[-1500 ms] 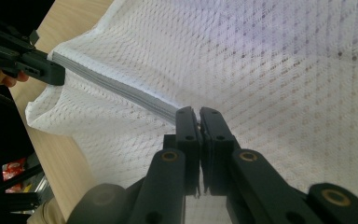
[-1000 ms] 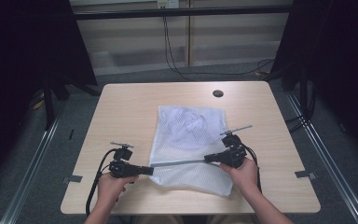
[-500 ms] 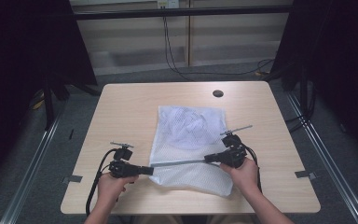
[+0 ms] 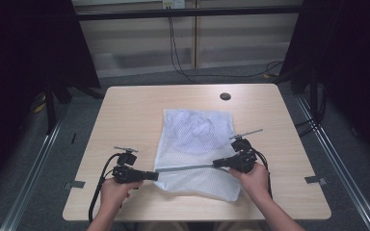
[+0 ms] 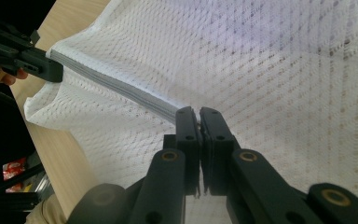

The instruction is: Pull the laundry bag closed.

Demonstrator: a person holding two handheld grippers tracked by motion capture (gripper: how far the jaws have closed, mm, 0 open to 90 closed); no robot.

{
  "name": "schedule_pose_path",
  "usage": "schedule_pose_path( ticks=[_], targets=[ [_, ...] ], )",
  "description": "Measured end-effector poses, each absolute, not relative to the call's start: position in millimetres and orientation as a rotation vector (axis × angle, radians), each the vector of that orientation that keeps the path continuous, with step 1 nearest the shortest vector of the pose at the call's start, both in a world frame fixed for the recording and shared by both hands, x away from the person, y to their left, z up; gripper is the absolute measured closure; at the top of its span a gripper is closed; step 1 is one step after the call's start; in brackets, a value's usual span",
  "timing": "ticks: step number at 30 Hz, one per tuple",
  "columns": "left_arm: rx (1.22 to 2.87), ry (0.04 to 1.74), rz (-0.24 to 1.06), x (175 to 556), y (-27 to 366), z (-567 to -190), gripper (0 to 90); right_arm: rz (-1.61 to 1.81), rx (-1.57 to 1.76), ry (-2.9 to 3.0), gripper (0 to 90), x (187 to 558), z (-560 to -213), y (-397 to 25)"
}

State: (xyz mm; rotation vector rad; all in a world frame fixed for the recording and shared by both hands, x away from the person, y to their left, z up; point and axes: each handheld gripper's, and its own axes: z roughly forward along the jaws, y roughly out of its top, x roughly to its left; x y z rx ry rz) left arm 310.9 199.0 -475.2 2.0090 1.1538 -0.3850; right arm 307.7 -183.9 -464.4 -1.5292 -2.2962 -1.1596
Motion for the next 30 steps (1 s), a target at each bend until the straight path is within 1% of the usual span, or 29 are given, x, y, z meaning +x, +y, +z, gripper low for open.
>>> schedule_pose_path(
  ticks=[30],
  targets=[
    [1.995,1.169,-0.398,310.5,199.8,-475.3,88.4,-1.140,-1.569,-2.303,87.0,304.7,-464.6,-200.1]
  ],
)
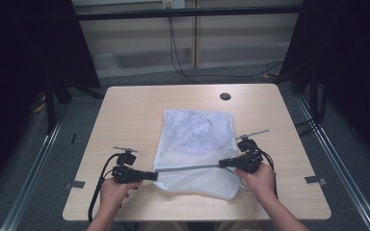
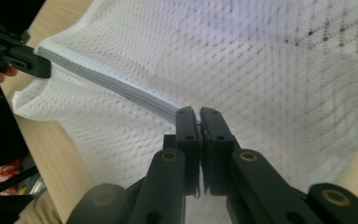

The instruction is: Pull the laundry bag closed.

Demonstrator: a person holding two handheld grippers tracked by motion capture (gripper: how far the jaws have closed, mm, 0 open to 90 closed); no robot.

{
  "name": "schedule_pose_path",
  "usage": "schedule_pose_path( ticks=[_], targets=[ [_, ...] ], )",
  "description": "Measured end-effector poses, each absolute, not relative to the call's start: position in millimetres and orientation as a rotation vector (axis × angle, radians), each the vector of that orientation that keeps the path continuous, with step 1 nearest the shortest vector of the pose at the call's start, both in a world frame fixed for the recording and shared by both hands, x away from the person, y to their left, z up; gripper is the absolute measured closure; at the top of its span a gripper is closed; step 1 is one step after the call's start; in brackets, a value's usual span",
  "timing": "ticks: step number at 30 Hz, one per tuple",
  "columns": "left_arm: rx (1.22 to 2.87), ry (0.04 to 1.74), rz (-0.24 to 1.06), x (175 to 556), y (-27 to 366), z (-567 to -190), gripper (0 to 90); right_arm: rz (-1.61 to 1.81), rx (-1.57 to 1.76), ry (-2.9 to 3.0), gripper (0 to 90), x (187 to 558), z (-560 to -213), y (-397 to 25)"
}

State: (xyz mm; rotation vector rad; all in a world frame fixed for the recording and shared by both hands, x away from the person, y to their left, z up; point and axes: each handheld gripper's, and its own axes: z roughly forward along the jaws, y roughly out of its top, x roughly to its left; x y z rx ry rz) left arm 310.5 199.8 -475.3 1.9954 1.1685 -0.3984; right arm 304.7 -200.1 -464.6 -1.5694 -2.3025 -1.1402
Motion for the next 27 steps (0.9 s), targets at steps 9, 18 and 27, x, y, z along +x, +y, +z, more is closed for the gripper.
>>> schedule_pose_path(
  ticks=[9,18,27],
  targets=[
    [1.987,1.174,-0.393,310.3,200.2,-474.9,88.4,-1.146,-1.579,-2.296,86.9,303.3,-465.0,-205.3],
    [1.990,1.169,-0.402,310.3,200.9,-474.6,88.4,-1.154,-1.571,-2.307,87.0,303.3,-465.1,-206.7],
    [1.984,1.171,-0.405,309.9,200.4,-474.6,88.4,-1.154,-1.579,-2.303,86.9,302.5,-464.7,-209.9]
  ],
)
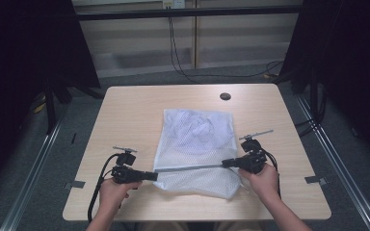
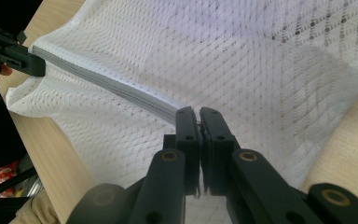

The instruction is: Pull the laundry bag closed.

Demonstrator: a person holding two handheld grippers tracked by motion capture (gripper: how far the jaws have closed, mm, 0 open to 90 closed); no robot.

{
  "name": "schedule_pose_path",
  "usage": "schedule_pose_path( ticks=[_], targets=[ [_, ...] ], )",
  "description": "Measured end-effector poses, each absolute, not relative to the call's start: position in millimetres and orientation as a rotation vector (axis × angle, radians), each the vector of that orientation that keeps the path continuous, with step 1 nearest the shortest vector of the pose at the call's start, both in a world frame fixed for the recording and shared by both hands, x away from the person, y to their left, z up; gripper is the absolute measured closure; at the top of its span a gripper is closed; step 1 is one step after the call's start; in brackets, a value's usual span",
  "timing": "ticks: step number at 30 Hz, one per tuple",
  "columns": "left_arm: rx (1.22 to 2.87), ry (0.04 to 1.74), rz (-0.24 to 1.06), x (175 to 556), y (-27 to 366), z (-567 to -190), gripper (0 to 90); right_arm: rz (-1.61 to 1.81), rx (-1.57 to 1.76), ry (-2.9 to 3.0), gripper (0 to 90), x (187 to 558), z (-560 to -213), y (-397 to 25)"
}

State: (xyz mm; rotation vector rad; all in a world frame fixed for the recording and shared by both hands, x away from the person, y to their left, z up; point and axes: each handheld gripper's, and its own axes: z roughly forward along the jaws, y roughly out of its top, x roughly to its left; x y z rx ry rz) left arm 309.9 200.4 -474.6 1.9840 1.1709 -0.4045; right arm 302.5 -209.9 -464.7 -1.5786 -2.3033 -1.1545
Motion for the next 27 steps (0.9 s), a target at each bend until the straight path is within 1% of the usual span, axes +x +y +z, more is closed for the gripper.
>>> schedule_pose_path(
  ticks=[12,20,23,27],
  targets=[
    [1.985,1.168,-0.414,309.3,199.9,-474.6,88.4,-1.149,-1.594,-2.311,87.0,302.0,-465.6,-214.8],
    [1.988,1.173,-0.397,309.1,199.3,-474.8,88.4,-1.153,-1.603,-2.299,87.0,300.7,-465.5,-219.4],
    [1.982,1.173,-0.412,309.2,200.1,-474.8,88.4,-1.147,-1.602,-2.308,87.0,300.4,-465.8,-220.4],
    [1.990,1.171,-0.397,309.1,199.5,-474.8,88.4,-1.156,-1.614,-2.286,87.0,300.3,-466.7,-224.0]
  ],
)
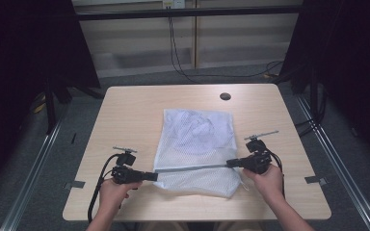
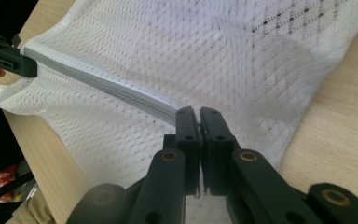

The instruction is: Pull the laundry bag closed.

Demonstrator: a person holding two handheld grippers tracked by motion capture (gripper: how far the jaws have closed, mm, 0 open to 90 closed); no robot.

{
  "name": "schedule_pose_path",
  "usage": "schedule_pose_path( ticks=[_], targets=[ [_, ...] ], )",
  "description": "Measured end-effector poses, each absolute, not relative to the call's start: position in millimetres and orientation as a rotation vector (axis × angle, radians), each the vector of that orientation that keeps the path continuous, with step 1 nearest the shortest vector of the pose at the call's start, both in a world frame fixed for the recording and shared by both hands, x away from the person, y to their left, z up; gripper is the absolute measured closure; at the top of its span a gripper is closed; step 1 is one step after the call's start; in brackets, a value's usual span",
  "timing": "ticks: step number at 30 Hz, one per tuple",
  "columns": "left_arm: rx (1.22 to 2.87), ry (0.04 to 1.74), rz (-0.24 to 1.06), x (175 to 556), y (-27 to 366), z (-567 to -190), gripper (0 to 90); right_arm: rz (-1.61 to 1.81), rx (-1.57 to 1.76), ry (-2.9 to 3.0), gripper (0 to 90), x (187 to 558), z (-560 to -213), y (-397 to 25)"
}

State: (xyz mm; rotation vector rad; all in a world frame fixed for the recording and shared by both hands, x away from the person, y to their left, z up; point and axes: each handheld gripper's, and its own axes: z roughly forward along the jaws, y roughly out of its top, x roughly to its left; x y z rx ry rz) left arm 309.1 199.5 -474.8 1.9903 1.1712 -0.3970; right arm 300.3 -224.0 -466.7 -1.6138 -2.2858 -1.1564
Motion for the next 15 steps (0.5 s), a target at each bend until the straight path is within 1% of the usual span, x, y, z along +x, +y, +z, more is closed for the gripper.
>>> schedule_pose_path(
  ticks=[15],
  targets=[
    [1.991,1.167,-0.401,309.0,199.6,-474.4,88.4,-1.148,-1.629,-2.311,87.0,299.4,-466.1,-227.3]
  ],
)
